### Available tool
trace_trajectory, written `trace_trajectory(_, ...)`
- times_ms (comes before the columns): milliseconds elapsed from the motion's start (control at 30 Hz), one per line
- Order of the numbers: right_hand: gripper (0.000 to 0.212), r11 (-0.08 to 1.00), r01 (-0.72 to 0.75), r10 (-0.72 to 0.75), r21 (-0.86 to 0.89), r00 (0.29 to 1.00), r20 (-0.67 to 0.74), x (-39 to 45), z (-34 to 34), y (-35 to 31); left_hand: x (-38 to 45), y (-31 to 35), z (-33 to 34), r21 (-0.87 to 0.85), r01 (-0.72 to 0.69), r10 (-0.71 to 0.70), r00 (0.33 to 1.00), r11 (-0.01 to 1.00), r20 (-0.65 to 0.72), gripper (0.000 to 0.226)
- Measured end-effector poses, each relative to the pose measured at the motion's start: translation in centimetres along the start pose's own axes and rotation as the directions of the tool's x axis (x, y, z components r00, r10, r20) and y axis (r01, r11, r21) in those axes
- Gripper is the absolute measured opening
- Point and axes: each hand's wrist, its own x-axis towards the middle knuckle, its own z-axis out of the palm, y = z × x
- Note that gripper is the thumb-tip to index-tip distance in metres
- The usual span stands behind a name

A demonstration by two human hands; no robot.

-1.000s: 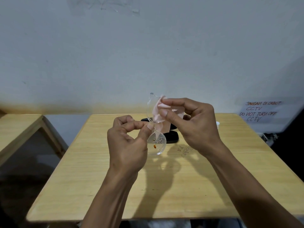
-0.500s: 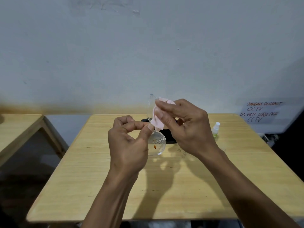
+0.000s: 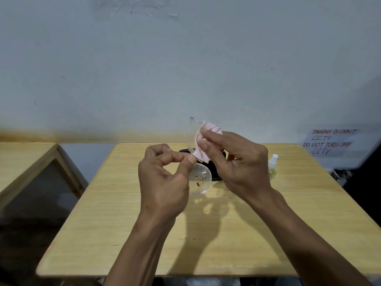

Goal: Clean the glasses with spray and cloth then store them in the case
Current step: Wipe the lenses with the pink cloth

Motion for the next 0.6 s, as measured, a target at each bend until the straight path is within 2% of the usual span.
trace_trajectory(200,0.024,1.000,-0.008,0.006,0.027,0.996,0.091,0.3,0.3,-0.3,0.0,-0.2,-0.2,0.042,-0.003,0.003,1.000,0.999,-0.008,0.010)
trace_trajectory(433,0.021,0.983,-0.082,0.067,0.163,0.993,0.097,1.3,-0.3,-0.5,-0.4,0.0,0.0,0.037,0.008,-0.008,1.000,0.999,0.005,0.010)
trace_trajectory(533,0.021,0.963,-0.142,0.113,0.228,0.985,0.134,0.6,-0.4,-0.5,-0.3,-0.1,0.0,0.000,0.028,-0.028,1.000,1.000,-0.013,0.011)
trace_trajectory(600,0.019,0.924,-0.237,0.206,0.301,0.969,0.133,0.3,-0.9,-0.2,-0.3,0.0,-0.2,0.004,0.018,-0.018,1.000,1.000,-0.006,0.009)
